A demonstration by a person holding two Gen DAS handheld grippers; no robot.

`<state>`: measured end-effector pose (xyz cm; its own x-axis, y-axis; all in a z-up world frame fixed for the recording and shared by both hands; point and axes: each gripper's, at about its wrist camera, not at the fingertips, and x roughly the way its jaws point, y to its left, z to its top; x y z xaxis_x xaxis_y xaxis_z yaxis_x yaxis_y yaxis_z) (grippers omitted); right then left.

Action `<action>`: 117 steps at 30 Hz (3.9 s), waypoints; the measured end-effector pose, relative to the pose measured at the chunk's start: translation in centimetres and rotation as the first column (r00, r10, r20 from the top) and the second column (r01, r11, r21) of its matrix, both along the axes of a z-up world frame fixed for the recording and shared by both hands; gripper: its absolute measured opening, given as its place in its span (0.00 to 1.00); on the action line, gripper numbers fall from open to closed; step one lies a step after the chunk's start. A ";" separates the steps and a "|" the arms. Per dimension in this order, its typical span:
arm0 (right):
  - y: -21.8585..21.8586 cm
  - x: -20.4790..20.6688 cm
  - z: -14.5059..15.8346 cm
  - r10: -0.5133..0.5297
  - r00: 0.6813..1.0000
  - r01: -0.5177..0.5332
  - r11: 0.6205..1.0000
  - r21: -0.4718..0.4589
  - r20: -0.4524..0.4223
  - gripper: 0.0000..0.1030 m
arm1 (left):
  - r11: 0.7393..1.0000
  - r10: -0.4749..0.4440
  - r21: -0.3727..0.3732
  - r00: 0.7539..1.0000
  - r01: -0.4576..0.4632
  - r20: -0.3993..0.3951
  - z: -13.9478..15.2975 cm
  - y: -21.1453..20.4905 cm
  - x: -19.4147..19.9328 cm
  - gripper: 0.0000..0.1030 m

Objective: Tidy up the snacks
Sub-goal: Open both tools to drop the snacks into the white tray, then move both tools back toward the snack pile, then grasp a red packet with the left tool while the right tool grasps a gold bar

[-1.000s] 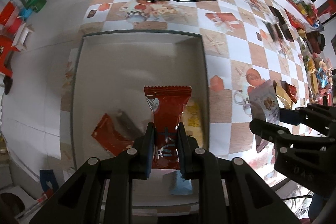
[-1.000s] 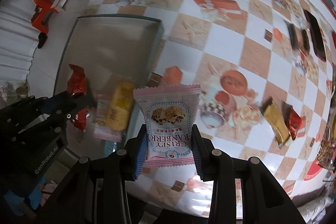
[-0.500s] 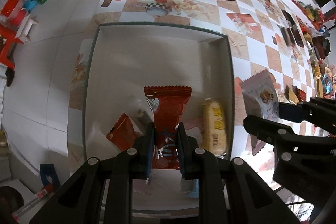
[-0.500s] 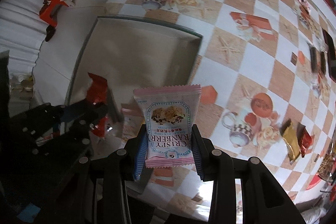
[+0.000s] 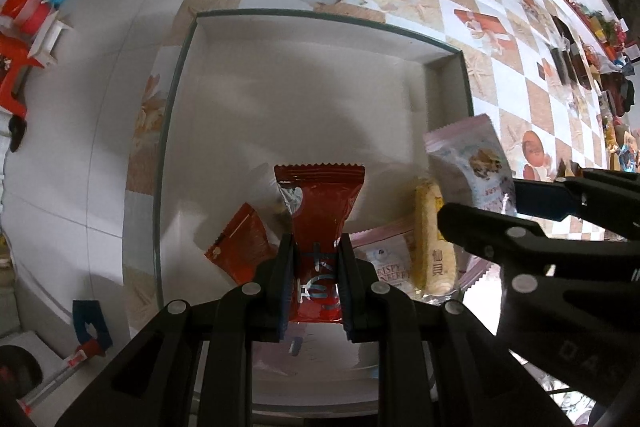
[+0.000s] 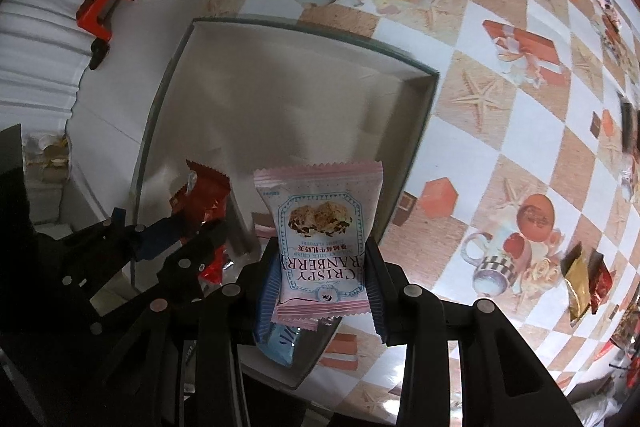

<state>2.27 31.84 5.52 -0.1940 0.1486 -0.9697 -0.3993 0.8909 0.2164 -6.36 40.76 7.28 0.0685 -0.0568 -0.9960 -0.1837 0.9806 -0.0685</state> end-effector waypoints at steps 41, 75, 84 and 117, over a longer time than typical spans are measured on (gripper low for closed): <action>-13.5 -0.5 -1.1 -0.244 0.968 0.241 0.969 -0.049 -0.057 1.00 | 0.987 -0.132 0.087 0.991 0.133 -0.017 2.0 -7.0 1.0 0.77; -45.5 -6.7 -7.4 -0.498 0.863 0.461 0.847 -0.265 -0.089 1.00 | 0.907 -0.414 -0.128 0.906 0.401 -0.094 0.8 -35.0 8.8 0.77; -41.6 -7.9 -6.9 -0.486 0.871 0.457 0.854 -0.246 -0.070 1.00 | 0.929 -0.360 -0.152 0.917 0.337 -0.173 -3.0 -39.9 12.9 0.77; -40.5 -10.1 -6.3 -0.521 0.852 0.494 0.830 -0.259 -0.046 1.00 | 0.880 -0.473 -0.005 0.876 0.475 -0.097 -1.6 -31.1 4.1 0.46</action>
<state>-7.82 -8.64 -0.79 -0.2596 0.0323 -0.9652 0.1368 0.9906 -0.0037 -2.30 9.62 5.69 -0.0546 -0.0403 -0.9977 0.2985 0.9528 -0.0548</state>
